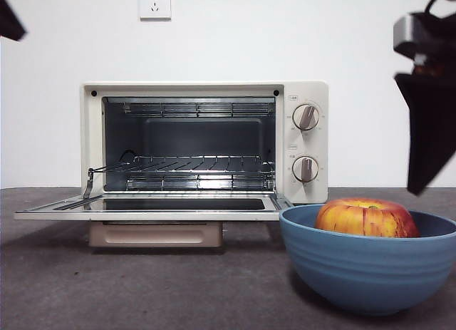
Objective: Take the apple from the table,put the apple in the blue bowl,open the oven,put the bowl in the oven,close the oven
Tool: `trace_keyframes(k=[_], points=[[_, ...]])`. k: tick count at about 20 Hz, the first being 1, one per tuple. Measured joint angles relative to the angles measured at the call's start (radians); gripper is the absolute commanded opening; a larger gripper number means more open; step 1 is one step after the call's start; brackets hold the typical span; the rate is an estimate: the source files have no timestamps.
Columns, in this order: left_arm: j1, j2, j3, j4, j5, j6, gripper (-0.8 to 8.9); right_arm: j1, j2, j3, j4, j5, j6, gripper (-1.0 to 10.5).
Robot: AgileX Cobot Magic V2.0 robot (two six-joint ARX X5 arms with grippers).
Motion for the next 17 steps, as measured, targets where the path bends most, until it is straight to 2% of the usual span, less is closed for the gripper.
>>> trace_keyframes(k=[5,13,17], points=[[0.016,-0.175,-0.034,-0.066,0.000,-0.027,0.06,0.000,0.000,-0.053,0.070,-0.033,0.010,3.3],[0.016,-0.188,-0.034,-0.101,0.025,-0.049,0.06,0.012,0.085,-0.055,0.099,-0.029,0.027,2.2],[0.016,-0.188,-0.034,-0.114,0.025,-0.050,0.06,0.036,0.112,-0.055,0.142,-0.033,0.040,1.2]])
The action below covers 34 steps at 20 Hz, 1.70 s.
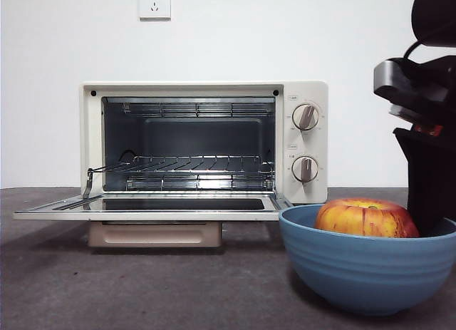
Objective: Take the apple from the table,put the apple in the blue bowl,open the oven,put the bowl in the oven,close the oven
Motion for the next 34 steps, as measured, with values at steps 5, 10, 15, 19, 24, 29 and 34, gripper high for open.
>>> trace_keyframes(k=[5,10,15,19,24,29,34], points=[[0.000,0.000,0.000,0.000,0.000,0.000,0.06,0.023,0.000,0.000,-0.006,-0.019,0.013,0.1],[0.000,0.000,0.000,0.000,0.000,0.000,0.06,0.029,0.000,0.000,0.012,-0.046,0.051,0.0],[0.000,0.000,0.000,0.000,0.000,0.001,0.06,0.080,0.000,0.084,-0.012,-0.068,0.126,0.0],[0.000,0.002,0.000,0.000,0.000,0.002,0.06,0.148,0.023,0.267,-0.001,-0.053,0.192,0.0],[0.000,0.013,0.000,0.000,0.001,0.011,0.06,0.158,0.253,0.491,-0.012,-0.026,0.235,0.0],[0.000,0.013,0.000,0.000,0.001,0.016,0.06,0.169,0.457,0.717,-0.012,0.042,0.285,0.0],[0.000,0.013,0.000,0.000,0.001,0.016,0.06,0.169,0.560,0.853,-0.029,0.151,0.378,0.0]])
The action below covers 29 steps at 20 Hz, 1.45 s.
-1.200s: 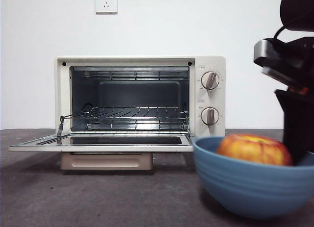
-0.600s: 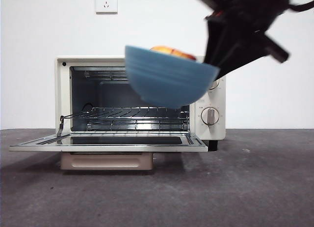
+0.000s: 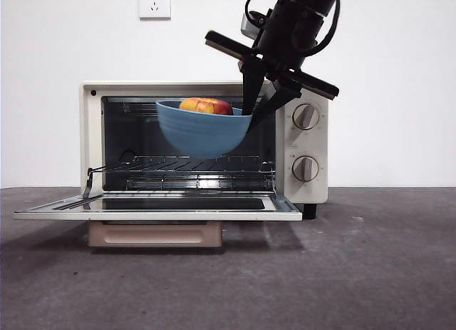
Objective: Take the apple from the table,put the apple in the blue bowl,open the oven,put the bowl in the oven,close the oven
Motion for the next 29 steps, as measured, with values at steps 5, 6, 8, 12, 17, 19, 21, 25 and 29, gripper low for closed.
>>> trace_keyframes(k=[5,6,8,12,17,19,21,25,29], points=[[0.000,0.000,0.000,0.000,0.000,0.003,0.06,0.000,0.032,0.011,0.029,0.069,0.109,0.0],[0.000,0.000,0.000,0.000,0.000,0.005,0.06,0.000,0.038,0.011,0.049,0.072,0.130,0.0],[0.000,0.000,0.000,-0.005,0.000,0.008,0.06,0.002,0.042,0.011,0.097,0.087,0.170,0.0],[0.000,0.000,0.000,-0.034,0.000,0.018,0.06,0.006,0.055,0.013,0.129,0.135,0.231,0.0],[0.000,0.000,0.000,-0.040,0.000,0.026,0.06,0.008,0.082,0.013,0.176,0.187,0.269,0.0],[0.000,0.000,0.000,-0.043,0.000,0.026,0.06,0.008,0.082,0.013,0.180,0.201,0.281,0.0],[0.000,0.000,0.000,-0.048,0.000,0.026,0.06,0.009,0.082,0.013,0.179,0.225,0.286,0.0],[0.000,0.000,0.000,-0.051,0.000,0.026,0.06,0.010,0.082,0.013,0.183,0.234,0.286,0.0],[0.000,0.000,0.000,-0.051,0.000,0.026,0.06,0.010,0.083,0.013,0.177,0.233,0.286,0.9]])
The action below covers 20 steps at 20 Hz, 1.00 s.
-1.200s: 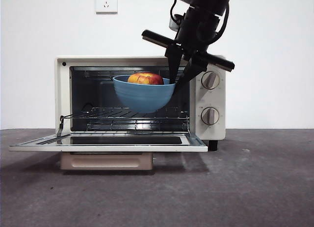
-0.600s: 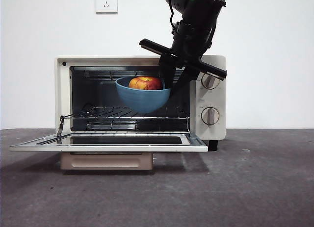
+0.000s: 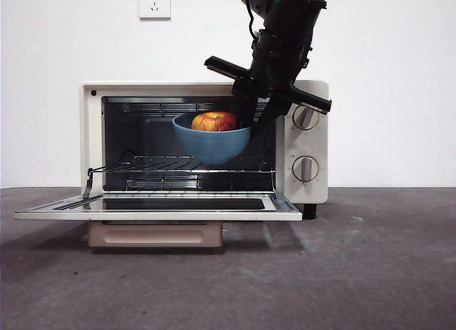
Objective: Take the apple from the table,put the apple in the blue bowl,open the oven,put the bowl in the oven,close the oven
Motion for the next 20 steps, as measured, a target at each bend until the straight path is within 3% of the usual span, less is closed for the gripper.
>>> trace_keyframes(k=[10,20], points=[[0.000,0.000,0.000,-0.021,0.000,0.008,0.06,0.013,0.000,0.002,0.003,0.016,-0.007,1.8],[0.000,0.000,0.000,-0.024,0.000,0.008,0.06,0.023,-0.015,0.002,-0.026,0.027,-0.035,1.9]])
